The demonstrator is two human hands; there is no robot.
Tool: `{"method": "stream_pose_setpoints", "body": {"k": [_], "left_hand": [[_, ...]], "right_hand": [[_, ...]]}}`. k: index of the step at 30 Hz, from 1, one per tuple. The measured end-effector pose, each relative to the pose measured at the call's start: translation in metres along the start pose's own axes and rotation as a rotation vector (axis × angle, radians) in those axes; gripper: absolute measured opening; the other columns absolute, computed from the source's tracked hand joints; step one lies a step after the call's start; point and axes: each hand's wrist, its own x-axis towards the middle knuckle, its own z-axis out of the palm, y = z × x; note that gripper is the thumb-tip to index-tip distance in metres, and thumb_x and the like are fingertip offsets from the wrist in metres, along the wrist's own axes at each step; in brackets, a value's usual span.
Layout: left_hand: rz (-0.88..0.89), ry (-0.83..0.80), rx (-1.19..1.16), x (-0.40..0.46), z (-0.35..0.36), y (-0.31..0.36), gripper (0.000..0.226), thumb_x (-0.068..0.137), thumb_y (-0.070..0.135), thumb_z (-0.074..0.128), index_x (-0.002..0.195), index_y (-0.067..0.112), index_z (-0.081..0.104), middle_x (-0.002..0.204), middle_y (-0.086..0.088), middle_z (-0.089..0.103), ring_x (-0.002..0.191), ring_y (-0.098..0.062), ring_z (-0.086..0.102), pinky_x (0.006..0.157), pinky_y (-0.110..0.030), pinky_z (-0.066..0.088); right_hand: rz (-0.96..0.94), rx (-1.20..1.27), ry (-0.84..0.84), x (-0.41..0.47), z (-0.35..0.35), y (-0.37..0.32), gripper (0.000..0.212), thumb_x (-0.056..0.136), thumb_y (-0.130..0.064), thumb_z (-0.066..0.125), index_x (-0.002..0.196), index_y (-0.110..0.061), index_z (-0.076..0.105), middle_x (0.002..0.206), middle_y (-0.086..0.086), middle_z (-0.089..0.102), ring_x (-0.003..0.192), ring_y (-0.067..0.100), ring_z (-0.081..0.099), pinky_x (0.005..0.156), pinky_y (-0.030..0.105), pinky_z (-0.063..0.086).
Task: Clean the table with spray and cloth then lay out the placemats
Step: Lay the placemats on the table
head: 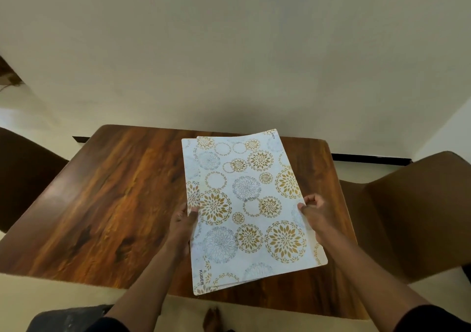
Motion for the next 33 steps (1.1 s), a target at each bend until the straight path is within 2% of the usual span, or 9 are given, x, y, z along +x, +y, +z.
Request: {"method": "stream_pose_setpoints", "body": {"k": [5,9,13,17,20,23,26,30,33], "left_hand": [[-0.073,0.061,0.009,0.037,0.001,0.003,0.026,0.111,0.005,0.051,0.133,0.008,0.065,0.130,-0.021,0.075,0.117,-0.044,0.073,0.101,-0.064,0.057],[-0.098,0.015,0.049,0.063,-0.009,0.009,0.033,0.111,0.004,0.049,0.142,0.004,0.062,0.130,-0.022,0.075,0.119,-0.046,0.072,0.102,-0.065,0.056],[-0.111,-0.033,0.070,0.090,-0.019,0.017,0.032,0.111,0.005,0.049,0.139,0.003,0.063,0.136,-0.022,0.071,0.127,-0.047,0.066,0.112,-0.070,0.046],[-0.133,-0.040,0.136,0.116,-0.023,0.031,0.026,0.111,0.003,0.050,0.123,0.008,0.072,0.130,-0.021,0.075,0.113,-0.039,0.075,0.097,-0.060,0.060],[-0.121,-0.063,0.181,0.133,-0.035,0.038,0.027,0.110,0.003,0.051,0.125,0.007,0.072,0.132,-0.020,0.074,0.123,-0.043,0.069,0.111,-0.066,0.049],[-0.155,-0.092,0.201,0.148,-0.051,0.046,0.031,0.111,0.006,0.050,0.136,0.004,0.067,0.137,-0.021,0.071,0.130,-0.046,0.065,0.115,-0.072,0.043],[-0.177,-0.111,0.229,0.153,-0.059,0.057,0.034,0.111,0.008,0.049,0.142,0.007,0.064,0.139,-0.021,0.070,0.131,-0.047,0.064,0.108,-0.072,0.049],[-0.202,-0.094,0.281,0.150,-0.062,0.061,0.035,0.112,0.008,0.046,0.142,0.012,0.065,0.134,-0.016,0.074,0.120,-0.040,0.072,0.092,-0.055,0.063],[-0.183,-0.066,0.333,0.147,-0.065,0.058,0.032,0.112,0.005,0.047,0.133,0.015,0.068,0.137,-0.018,0.072,0.113,-0.032,0.073,0.099,-0.051,0.060]], "right_hand": [[0.075,0.088,0.033,0.011,-0.005,-0.003,0.023,0.101,-0.006,0.061,0.119,-0.020,0.063,0.096,0.003,0.073,0.082,0.023,0.073,0.067,0.037,0.060],[0.128,0.158,0.101,0.018,-0.006,-0.003,0.028,0.101,-0.003,0.060,0.121,-0.022,0.065,0.095,0.000,0.072,0.081,0.020,0.073,0.060,0.033,0.058],[0.200,0.231,0.155,0.025,-0.003,0.004,0.028,0.100,0.000,0.059,0.121,-0.016,0.069,0.105,0.005,0.075,0.087,0.022,0.074,0.065,0.036,0.060],[0.256,0.277,0.246,0.029,-0.001,0.015,0.031,0.098,0.001,0.062,0.126,-0.011,0.068,0.111,0.011,0.075,0.092,0.028,0.075,0.082,0.047,0.062],[0.263,0.284,0.342,0.024,-0.004,0.015,0.025,0.099,0.002,0.061,0.117,-0.014,0.067,0.093,-0.002,0.066,0.080,0.017,0.067,0.064,0.033,0.055],[0.267,0.279,0.419,0.022,-0.015,0.022,0.026,0.099,0.002,0.061,0.120,-0.013,0.069,0.099,0.004,0.067,0.077,0.015,0.065,0.060,0.031,0.052],[0.296,0.243,0.488,0.025,-0.038,0.032,0.031,0.099,0.003,0.060,0.125,-0.010,0.069,0.116,0.011,0.070,0.089,0.024,0.068,0.074,0.035,0.056],[0.317,0.167,0.553,0.035,-0.077,0.042,0.033,0.098,0.002,0.061,0.126,-0.012,0.069,0.119,0.010,0.070,0.096,0.028,0.066,0.083,0.040,0.057],[0.321,0.113,0.564,0.046,-0.106,0.047,0.036,0.097,0.002,0.059,0.127,-0.013,0.070,0.120,0.012,0.070,0.096,0.029,0.066,0.090,0.044,0.058]]}}
